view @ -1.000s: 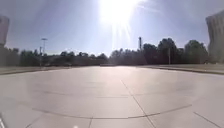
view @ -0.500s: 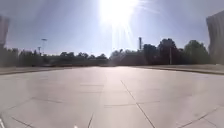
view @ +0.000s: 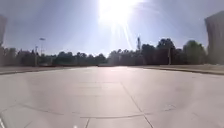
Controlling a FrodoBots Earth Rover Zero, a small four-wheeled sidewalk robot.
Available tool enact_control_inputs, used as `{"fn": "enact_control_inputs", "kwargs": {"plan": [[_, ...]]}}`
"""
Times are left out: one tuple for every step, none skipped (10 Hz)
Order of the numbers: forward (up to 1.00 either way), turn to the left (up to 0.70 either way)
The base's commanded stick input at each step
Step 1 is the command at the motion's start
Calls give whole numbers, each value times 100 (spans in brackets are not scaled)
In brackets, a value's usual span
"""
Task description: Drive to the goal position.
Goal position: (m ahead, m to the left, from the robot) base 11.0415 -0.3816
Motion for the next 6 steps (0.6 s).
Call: {"fn": "enact_control_inputs", "kwargs": {"plan": [[70, 0], [70, 0], [70, 0], [70, 0], [70, 0], [70, 0]]}}
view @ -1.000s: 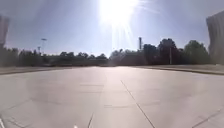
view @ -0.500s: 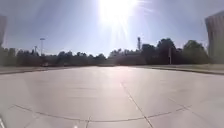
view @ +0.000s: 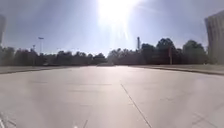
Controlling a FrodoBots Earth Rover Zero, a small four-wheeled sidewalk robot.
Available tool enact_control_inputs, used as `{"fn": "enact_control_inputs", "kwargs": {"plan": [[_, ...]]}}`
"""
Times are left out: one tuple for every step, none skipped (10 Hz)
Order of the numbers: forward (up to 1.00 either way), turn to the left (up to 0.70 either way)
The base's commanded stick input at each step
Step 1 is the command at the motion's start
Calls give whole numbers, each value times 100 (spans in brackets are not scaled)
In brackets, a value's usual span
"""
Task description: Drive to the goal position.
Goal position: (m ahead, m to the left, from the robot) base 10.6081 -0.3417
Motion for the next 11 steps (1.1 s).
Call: {"fn": "enact_control_inputs", "kwargs": {"plan": [[70, 0], [70, 0], [70, 0], [70, 0], [70, 0], [70, 0], [70, 0], [70, 0], [70, 0], [70, 0], [70, 0]]}}
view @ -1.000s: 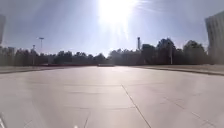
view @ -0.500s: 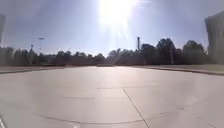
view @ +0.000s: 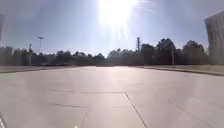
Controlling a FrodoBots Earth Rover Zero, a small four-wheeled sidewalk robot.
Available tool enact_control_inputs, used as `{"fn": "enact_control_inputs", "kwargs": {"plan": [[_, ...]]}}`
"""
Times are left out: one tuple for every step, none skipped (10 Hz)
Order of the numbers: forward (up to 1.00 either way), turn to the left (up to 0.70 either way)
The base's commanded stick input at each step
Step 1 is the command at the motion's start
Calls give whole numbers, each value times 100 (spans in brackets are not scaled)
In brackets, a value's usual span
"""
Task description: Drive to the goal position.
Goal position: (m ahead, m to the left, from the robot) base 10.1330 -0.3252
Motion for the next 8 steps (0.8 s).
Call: {"fn": "enact_control_inputs", "kwargs": {"plan": [[70, 0], [70, 0], [70, 0], [70, 0], [70, 0], [70, 0], [70, 0], [70, 0]]}}
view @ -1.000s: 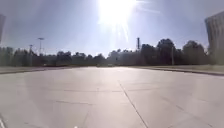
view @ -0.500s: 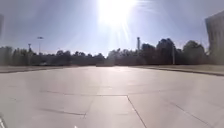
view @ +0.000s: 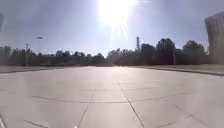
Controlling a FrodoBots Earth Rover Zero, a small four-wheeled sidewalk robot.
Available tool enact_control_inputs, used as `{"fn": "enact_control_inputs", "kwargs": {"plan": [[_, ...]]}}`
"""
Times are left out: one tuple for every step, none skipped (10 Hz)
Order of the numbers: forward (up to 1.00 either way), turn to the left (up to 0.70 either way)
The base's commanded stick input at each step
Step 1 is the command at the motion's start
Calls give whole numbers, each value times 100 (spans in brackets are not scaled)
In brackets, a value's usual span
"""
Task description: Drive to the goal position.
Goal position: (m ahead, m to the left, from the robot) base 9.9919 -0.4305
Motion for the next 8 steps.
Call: {"fn": "enact_control_inputs", "kwargs": {"plan": [[70, 0], [70, 0], [70, 0], [70, 0], [70, 0], [70, 0], [70, 0], [70, 0]]}}
